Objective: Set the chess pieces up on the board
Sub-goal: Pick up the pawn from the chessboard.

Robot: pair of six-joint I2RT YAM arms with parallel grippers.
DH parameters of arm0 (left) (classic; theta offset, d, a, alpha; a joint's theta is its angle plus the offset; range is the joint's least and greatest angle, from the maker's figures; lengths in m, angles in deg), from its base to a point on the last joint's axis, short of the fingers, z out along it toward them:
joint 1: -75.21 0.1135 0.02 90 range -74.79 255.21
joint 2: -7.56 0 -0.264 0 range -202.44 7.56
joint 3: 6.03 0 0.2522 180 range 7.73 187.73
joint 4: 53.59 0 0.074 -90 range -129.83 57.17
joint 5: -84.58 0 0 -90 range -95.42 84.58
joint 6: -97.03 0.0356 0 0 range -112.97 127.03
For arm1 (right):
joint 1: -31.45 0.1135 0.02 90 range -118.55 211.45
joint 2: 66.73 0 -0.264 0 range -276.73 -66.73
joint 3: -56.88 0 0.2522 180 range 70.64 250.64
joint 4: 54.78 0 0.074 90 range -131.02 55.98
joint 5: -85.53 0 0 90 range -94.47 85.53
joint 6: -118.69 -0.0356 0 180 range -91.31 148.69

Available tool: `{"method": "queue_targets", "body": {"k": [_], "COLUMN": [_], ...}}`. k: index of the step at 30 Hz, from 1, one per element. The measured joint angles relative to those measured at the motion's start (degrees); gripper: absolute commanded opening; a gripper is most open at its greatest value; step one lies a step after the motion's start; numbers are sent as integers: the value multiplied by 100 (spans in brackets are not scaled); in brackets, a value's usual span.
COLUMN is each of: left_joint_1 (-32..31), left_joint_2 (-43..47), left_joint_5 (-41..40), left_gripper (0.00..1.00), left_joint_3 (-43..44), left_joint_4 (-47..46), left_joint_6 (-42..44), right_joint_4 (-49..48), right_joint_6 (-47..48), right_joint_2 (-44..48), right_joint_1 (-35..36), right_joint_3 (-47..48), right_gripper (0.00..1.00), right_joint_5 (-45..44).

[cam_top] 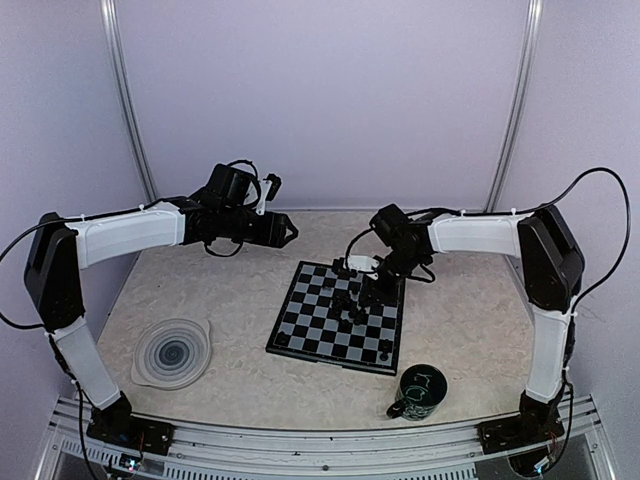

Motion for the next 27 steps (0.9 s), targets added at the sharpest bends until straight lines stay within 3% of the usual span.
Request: {"method": "queue_targets", "body": {"k": [21,27], "left_joint_1": [0,-4], "left_joint_2": [-4,-39], "left_joint_5": [87,103], "left_gripper": [68,68], "left_joint_3": [0,0], "left_joint_4": [22,26], "left_joint_6": [0,0], "right_joint_4": [256,251], "right_joint_6": [20,-9], "right_joint_2": [-214,-308], "right_joint_1": [0,0], "right_joint_3": [210,212], "right_gripper": [26,16], "right_joint_5": [262,260]}}
